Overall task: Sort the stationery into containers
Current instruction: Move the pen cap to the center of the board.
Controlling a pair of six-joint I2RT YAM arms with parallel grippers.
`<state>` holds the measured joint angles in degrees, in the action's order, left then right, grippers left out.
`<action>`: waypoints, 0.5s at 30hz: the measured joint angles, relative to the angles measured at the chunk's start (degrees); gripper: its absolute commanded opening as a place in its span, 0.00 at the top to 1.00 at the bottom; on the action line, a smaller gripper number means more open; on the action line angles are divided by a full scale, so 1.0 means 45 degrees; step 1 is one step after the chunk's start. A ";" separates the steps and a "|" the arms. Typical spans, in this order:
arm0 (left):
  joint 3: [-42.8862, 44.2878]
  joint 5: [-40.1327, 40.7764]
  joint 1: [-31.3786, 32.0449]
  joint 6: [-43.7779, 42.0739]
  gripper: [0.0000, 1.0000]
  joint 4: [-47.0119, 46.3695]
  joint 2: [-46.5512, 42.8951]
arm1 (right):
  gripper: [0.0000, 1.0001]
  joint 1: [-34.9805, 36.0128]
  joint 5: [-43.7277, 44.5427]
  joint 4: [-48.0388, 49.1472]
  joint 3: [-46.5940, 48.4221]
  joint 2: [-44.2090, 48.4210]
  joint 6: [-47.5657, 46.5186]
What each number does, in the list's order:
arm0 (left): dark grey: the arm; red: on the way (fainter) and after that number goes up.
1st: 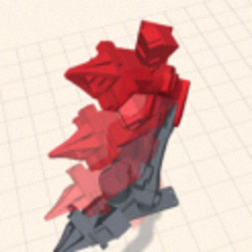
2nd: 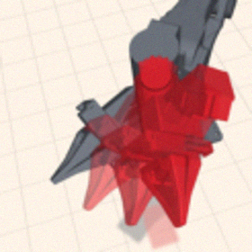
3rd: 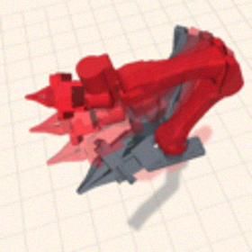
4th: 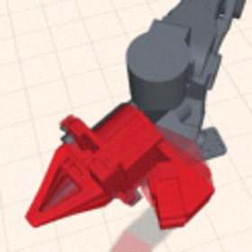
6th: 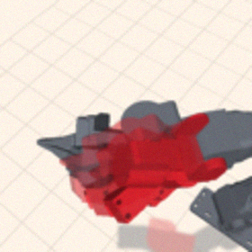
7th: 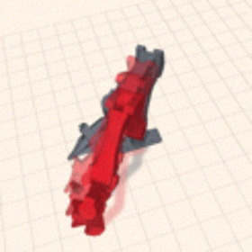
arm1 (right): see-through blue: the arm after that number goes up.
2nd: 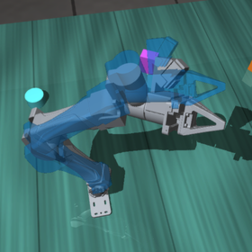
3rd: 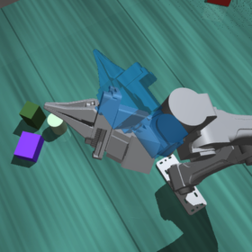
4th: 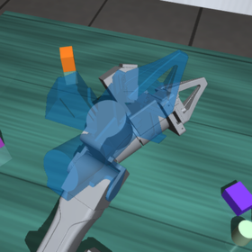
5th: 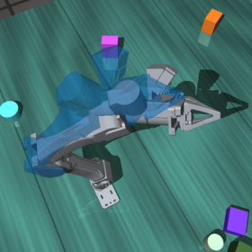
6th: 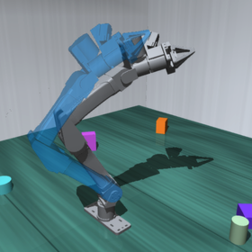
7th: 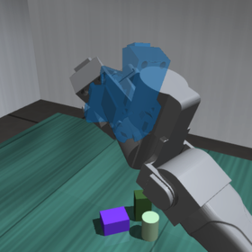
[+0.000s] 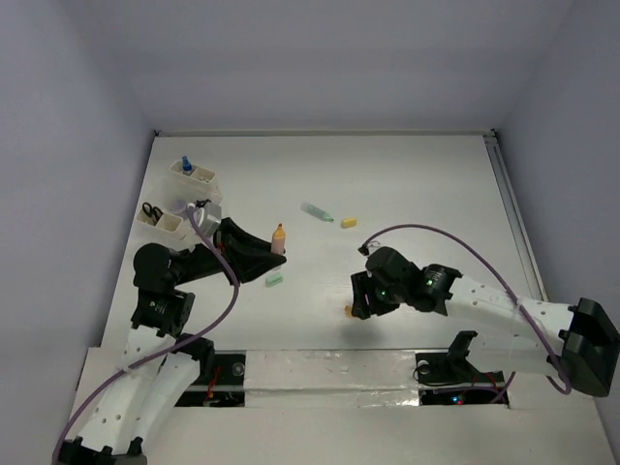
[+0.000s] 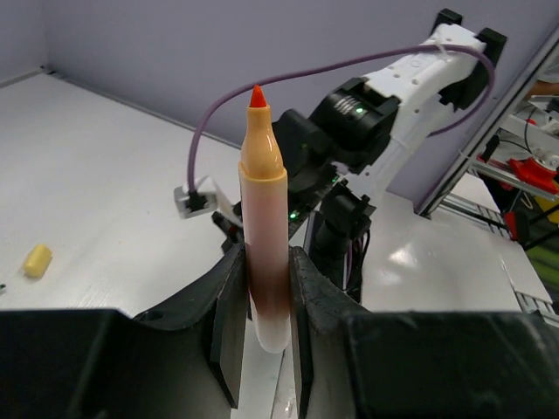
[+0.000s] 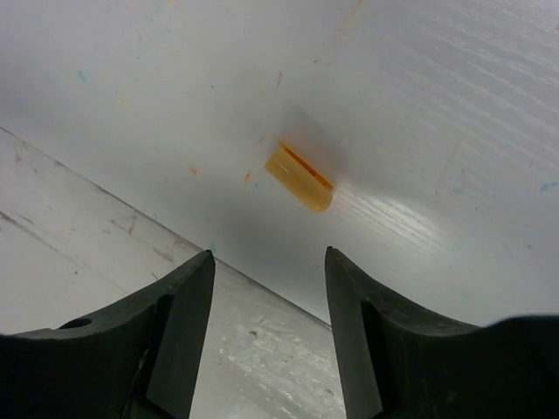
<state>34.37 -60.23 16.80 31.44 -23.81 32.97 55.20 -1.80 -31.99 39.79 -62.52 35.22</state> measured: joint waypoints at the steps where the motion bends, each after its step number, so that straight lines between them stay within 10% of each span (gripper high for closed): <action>1: 0.0000 -0.0136 0.0029 0.0083 1.00 -0.0165 -0.0044 | 0.39 0.0005 -0.0024 0.0053 -0.0044 -0.0151 0.0005; 15: 0.0000 0.0296 0.0102 -0.0359 1.00 0.0452 -0.0257 | 0.41 0.0170 -0.1273 0.2579 -0.0908 -0.1894 0.0291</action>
<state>34.37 -58.89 17.26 29.82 -21.78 31.81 55.96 -7.53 -20.38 35.70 -71.05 36.53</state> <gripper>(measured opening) 0.174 0.590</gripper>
